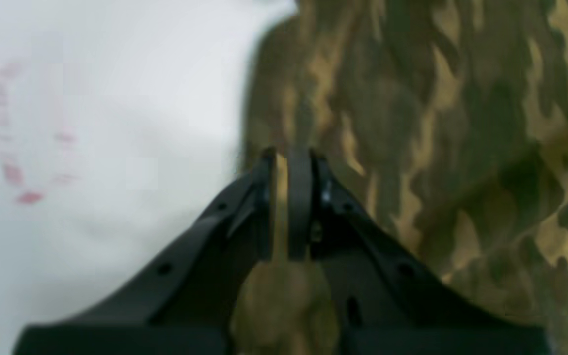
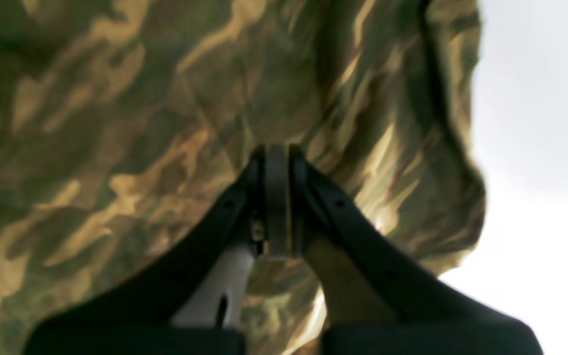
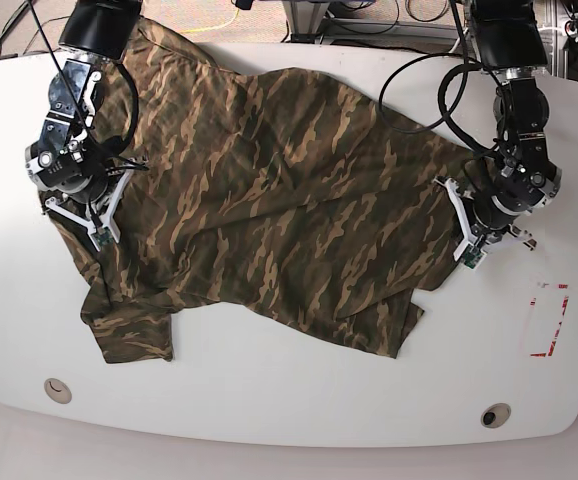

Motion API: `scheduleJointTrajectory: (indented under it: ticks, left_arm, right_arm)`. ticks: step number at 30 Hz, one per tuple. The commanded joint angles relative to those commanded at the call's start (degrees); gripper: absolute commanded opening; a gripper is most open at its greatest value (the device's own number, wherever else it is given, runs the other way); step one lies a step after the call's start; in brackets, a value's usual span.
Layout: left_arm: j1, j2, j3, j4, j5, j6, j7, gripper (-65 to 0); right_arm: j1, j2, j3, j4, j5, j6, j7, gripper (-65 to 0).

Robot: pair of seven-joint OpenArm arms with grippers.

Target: Layout the t-shirt on the table in an organized manner, then fold the t-shirt properly

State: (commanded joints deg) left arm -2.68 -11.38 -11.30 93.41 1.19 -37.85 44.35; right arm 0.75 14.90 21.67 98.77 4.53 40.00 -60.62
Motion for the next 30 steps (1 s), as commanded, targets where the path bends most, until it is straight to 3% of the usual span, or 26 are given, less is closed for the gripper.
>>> scheduleJointTrajectory:
  ticks: [10, 20, 25, 30]
  left_arm:
    - [6.6, -3.1, -3.4, -2.8, -0.1, -0.2, 0.2, -63.1]
    - [14.6, -5.8, -14.6, -2.8, -0.4, -0.4, 0.2, -63.1]
    - [17.7, -5.8, -19.7, -2.8, -0.4, -0.4, 0.2, -63.1]
    - [20.2, -5.7, -23.3, -2.8, -0.4, -2.2, 0.2, -63.1]
  right_arm:
    - [-0.2, 2.4, 0.0, -10.8, -0.5, 0.0, 5.8, -64.4]
    - [3.1, 6.0, -0.3, -22.1, -0.4, 0.0, 11.9, -64.4]
    - [6.5, 7.6, -6.6, -25.3, -0.1, 0.0, 12.3, -64.4]
    - [9.0, 7.7, -13.1, -25.2, -0.1, 0.0, 12.3, -64.4]
